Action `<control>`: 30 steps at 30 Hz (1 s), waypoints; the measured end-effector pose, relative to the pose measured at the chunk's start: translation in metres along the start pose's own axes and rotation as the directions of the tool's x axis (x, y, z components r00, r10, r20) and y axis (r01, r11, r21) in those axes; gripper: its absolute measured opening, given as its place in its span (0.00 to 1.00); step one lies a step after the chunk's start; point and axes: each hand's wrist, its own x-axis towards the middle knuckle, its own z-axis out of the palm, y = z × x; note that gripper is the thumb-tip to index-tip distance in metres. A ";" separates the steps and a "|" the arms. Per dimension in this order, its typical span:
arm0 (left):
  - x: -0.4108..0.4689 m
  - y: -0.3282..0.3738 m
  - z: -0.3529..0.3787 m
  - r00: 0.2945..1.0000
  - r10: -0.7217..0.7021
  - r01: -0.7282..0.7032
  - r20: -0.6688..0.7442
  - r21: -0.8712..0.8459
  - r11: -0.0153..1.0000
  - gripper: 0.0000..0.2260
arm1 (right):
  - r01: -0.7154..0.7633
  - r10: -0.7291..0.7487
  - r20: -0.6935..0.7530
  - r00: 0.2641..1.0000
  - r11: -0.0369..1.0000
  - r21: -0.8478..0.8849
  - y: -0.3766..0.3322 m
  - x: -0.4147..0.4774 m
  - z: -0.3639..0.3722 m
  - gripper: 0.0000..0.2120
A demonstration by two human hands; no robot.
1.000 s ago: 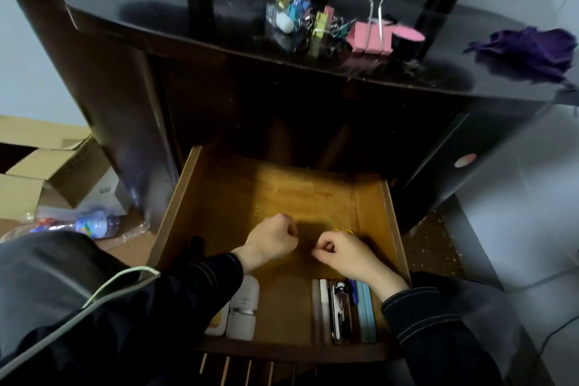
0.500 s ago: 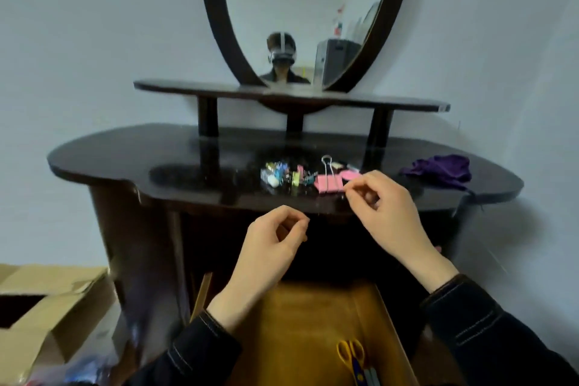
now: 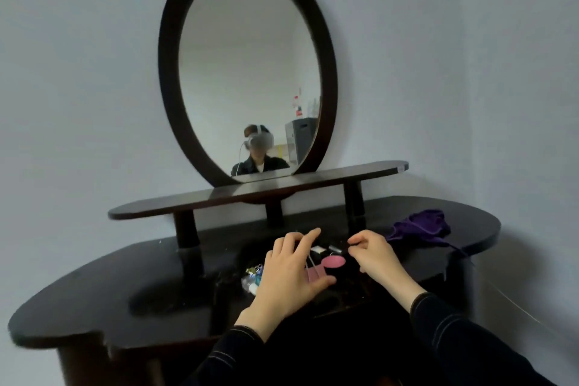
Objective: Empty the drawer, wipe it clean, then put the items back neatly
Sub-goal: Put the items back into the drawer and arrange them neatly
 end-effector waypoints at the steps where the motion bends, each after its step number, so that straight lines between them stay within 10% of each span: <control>1: 0.005 -0.004 0.004 0.998 0.021 -0.022 0.051 0.017 1.000 0.37 | -0.005 0.005 -0.014 1.000 1.000 0.004 0.002 0.003 0.000 0.05; 7: 0.007 -0.019 0.016 0.998 -0.026 0.034 0.053 -0.158 0.987 0.17 | -0.032 0.032 -0.006 0.999 0.999 0.013 0.009 0.016 0.001 0.04; 20: 0.013 -0.033 0.024 0.982 -0.187 0.175 -0.041 -0.206 0.963 0.17 | 0.035 0.128 0.334 0.934 0.896 -0.443 -0.021 0.052 0.012 0.21; 30: 0.013 -0.032 0.023 0.974 -0.204 0.170 -0.094 -0.285 0.943 0.10 | 0.029 0.010 0.063 0.998 0.804 -0.593 -0.013 0.041 0.028 0.11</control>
